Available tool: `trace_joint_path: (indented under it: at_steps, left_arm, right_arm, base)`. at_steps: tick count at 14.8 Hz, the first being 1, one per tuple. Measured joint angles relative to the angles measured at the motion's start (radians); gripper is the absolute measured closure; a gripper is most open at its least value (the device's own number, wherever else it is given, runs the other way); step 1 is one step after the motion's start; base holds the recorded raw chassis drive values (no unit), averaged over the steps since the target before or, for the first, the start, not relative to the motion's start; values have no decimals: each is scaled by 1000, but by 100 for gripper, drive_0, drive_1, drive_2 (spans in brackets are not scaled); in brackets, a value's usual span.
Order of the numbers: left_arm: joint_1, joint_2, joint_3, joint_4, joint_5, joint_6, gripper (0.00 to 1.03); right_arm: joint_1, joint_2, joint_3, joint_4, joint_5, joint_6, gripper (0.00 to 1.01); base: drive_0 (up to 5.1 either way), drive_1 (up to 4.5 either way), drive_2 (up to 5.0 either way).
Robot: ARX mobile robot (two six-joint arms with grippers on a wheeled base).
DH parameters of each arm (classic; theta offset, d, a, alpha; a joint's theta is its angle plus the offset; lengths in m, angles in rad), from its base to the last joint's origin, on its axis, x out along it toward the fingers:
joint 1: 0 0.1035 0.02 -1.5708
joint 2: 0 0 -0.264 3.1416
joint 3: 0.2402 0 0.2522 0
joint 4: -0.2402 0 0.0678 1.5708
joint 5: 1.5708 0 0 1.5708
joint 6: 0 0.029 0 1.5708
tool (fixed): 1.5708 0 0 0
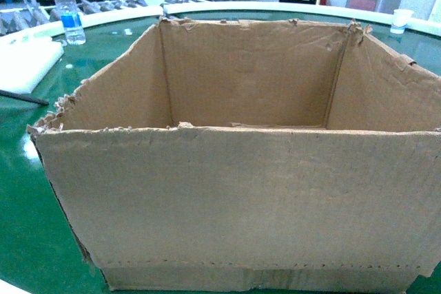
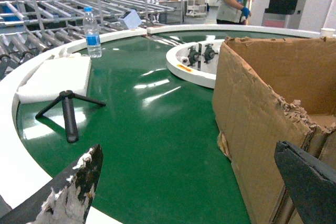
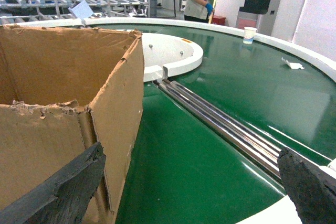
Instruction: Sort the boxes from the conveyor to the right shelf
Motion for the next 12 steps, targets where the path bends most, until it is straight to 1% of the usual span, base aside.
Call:
trace_joint_path:
  at_steps: [12]
  left_arm:
    - [0, 0, 0, 0, 0, 0, 5]
  right_arm:
    - [-1, 3, 0, 7, 0, 0, 3]
  base:
    - [0, 0, 0]
